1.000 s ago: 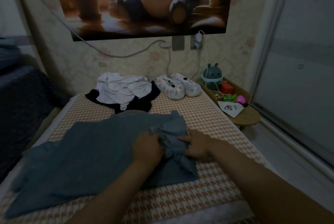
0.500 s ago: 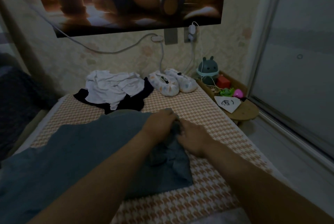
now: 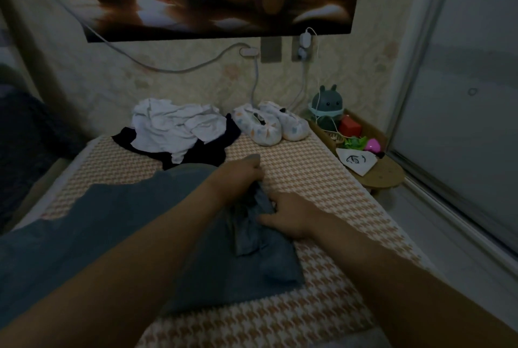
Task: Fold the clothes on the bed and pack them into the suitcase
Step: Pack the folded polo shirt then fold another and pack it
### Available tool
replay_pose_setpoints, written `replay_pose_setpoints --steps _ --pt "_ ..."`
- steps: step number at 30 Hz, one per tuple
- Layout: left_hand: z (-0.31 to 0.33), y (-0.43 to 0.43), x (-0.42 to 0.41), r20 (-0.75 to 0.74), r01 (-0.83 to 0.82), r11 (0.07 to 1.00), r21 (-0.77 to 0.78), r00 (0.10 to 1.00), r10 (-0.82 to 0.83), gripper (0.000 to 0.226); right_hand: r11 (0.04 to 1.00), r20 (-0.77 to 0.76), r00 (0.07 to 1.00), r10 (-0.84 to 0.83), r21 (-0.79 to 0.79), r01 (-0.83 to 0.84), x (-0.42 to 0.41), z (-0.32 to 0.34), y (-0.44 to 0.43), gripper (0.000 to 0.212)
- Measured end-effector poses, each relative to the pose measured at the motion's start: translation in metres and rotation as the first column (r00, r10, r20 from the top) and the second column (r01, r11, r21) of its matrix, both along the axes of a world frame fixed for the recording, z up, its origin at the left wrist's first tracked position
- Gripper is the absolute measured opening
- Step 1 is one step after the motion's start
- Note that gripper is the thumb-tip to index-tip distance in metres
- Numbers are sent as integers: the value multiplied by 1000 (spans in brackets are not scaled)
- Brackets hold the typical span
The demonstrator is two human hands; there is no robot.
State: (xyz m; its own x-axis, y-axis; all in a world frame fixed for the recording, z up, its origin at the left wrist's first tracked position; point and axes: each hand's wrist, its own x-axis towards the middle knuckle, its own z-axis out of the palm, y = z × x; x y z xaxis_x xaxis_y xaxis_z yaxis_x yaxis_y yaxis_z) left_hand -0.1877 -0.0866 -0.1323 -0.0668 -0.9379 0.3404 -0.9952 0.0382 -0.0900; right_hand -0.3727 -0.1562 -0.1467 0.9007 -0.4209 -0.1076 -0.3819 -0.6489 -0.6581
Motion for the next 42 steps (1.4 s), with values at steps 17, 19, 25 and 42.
replay_pose_setpoints --steps 17,19,25,42 --pt "-41 183 67 -473 -537 819 202 679 561 25 900 -38 975 220 -378 -218 94 10 125 30" --pt "-41 178 63 -540 -541 813 217 627 561 26 779 -44 960 277 -575 -251 97 -4 120 48" --pt "-41 168 67 -330 -473 880 -27 835 439 37 829 -156 952 262 -470 -305 106 -29 113 78" --pt "-38 140 62 -9 -485 786 383 849 529 56 887 -278 956 95 -412 -208 163 -35 60 73"
